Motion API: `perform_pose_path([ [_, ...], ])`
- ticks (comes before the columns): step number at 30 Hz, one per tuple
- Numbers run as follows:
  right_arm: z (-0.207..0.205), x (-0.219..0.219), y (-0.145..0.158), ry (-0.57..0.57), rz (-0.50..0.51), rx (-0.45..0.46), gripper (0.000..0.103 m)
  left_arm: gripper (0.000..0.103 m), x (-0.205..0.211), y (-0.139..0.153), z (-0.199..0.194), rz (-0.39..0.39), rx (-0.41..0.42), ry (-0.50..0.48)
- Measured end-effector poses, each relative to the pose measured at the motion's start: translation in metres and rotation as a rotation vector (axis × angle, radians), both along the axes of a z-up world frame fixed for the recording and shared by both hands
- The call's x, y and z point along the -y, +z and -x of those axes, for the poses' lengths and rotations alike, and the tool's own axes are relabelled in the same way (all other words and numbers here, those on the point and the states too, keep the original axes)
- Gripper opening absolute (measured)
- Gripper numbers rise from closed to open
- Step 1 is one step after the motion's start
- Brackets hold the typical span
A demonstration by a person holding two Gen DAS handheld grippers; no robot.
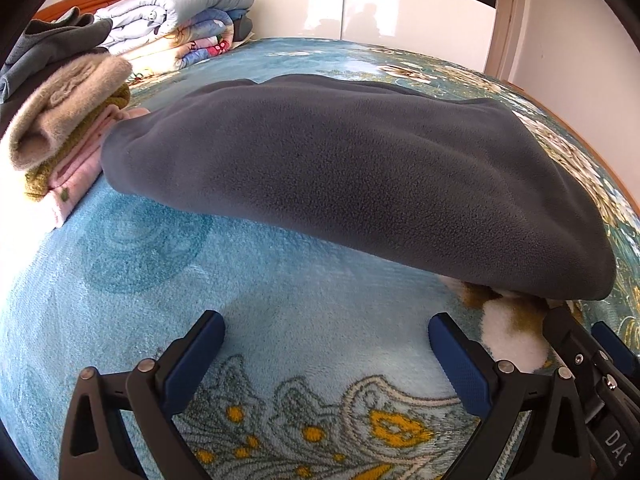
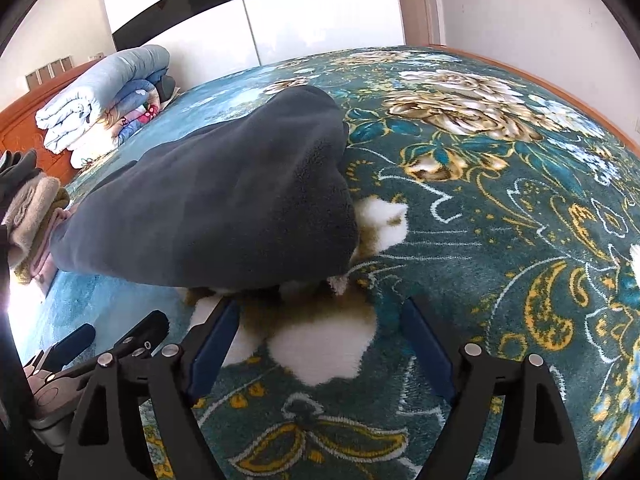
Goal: Fold clothes
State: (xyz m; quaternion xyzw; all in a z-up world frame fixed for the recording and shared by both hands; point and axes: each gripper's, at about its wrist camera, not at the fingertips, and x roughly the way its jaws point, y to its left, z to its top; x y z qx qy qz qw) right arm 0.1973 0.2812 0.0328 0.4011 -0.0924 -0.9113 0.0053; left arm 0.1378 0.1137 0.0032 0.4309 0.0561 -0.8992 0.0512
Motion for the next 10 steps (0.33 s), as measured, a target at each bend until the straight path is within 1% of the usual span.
perform_pose_path([
  [10,0.0012,-0.0014,-0.0007,0.001,0.008,0.003,0.086,0.103,0.0015,-0.0003,-0.0003,-0.012,-0.005,0.001],
])
